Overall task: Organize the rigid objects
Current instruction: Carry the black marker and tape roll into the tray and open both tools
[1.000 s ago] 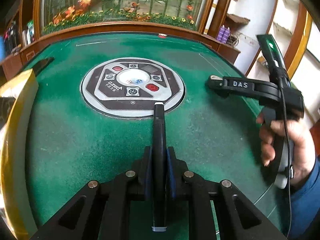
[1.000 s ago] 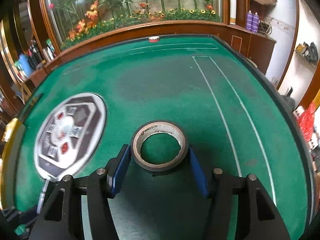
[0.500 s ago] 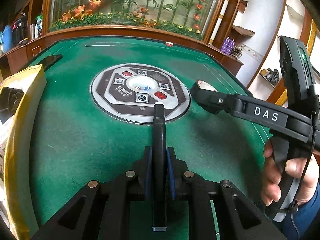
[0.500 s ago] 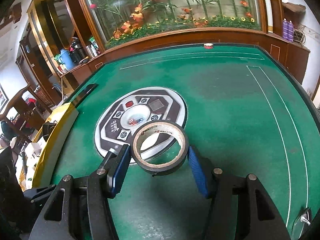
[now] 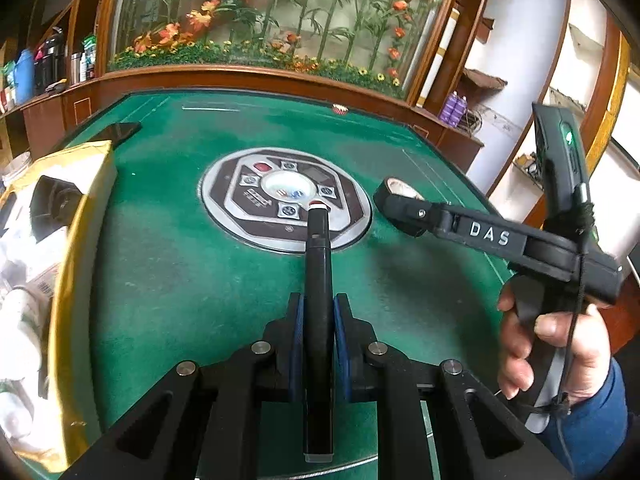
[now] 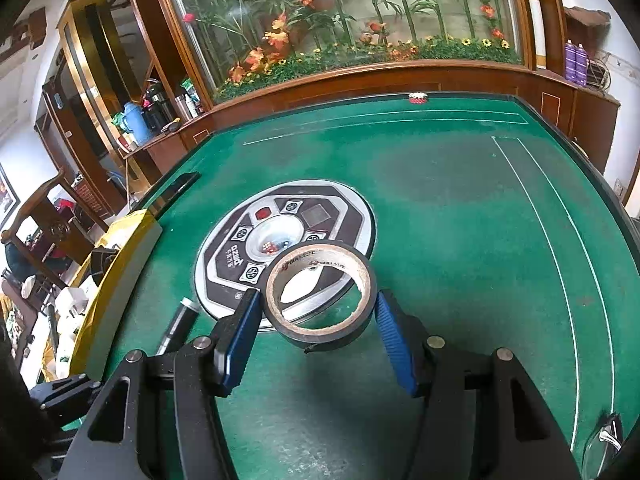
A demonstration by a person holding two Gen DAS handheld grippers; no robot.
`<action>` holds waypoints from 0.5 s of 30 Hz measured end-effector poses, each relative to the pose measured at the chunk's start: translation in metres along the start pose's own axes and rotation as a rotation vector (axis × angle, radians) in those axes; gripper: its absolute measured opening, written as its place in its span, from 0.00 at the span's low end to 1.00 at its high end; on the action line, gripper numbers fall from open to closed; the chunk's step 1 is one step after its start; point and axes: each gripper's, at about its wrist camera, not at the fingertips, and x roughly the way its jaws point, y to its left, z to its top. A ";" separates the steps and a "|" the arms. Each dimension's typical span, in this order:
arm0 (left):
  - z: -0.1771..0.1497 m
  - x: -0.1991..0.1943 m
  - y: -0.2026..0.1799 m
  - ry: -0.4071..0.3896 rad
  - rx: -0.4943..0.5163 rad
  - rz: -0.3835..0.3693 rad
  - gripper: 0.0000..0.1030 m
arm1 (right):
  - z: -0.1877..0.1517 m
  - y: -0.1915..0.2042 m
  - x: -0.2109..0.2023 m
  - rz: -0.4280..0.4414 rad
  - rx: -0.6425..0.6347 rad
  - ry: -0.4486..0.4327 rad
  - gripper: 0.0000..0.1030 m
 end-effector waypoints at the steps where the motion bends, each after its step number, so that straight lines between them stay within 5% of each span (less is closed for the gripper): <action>1: 0.000 -0.004 0.002 -0.005 -0.003 -0.001 0.14 | 0.000 0.001 -0.001 0.002 -0.004 -0.002 0.56; 15: 0.009 -0.077 0.059 -0.156 -0.109 0.055 0.14 | -0.006 0.062 -0.022 0.132 -0.090 -0.046 0.56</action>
